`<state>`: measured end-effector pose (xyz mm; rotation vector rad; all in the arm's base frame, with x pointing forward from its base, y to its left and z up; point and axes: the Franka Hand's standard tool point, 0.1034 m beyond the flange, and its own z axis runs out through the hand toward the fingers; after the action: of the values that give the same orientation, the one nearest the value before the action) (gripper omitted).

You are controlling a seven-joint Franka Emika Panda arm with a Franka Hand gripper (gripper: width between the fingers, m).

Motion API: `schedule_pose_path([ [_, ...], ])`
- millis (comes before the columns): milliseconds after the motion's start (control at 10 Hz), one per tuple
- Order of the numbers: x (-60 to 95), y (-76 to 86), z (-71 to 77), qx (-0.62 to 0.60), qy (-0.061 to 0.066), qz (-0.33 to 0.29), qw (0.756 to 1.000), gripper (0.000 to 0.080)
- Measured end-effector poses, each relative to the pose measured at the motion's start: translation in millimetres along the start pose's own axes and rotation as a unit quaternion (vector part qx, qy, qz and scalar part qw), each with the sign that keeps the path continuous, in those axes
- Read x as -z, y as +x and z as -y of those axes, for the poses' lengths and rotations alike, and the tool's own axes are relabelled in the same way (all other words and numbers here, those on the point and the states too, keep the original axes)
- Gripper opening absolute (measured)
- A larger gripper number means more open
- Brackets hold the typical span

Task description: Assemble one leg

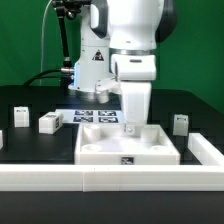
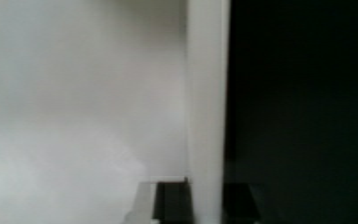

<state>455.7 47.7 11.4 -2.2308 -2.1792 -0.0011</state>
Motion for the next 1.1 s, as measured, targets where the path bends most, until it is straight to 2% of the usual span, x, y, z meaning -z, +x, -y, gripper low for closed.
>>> schedule_pose_path([
  [300, 0.2, 26.8, -17.7, 0.024, -0.011, -0.005, 1.0, 0.006],
  [500, 0.2, 36.4, -25.7, 0.023, -0.011, -0.004, 1.0, 0.006],
  [900, 0.4, 37.6, -31.1, 0.014, -0.014, -0.005, 1.0, 0.006],
  [1000, 0.2, 37.4, -31.1, 0.013, -0.014, -0.005, 1.0, 0.0128],
  [1100, 0.1, 37.3, -31.0, 0.013, -0.014, -0.005, 1.0, 0.0128],
])
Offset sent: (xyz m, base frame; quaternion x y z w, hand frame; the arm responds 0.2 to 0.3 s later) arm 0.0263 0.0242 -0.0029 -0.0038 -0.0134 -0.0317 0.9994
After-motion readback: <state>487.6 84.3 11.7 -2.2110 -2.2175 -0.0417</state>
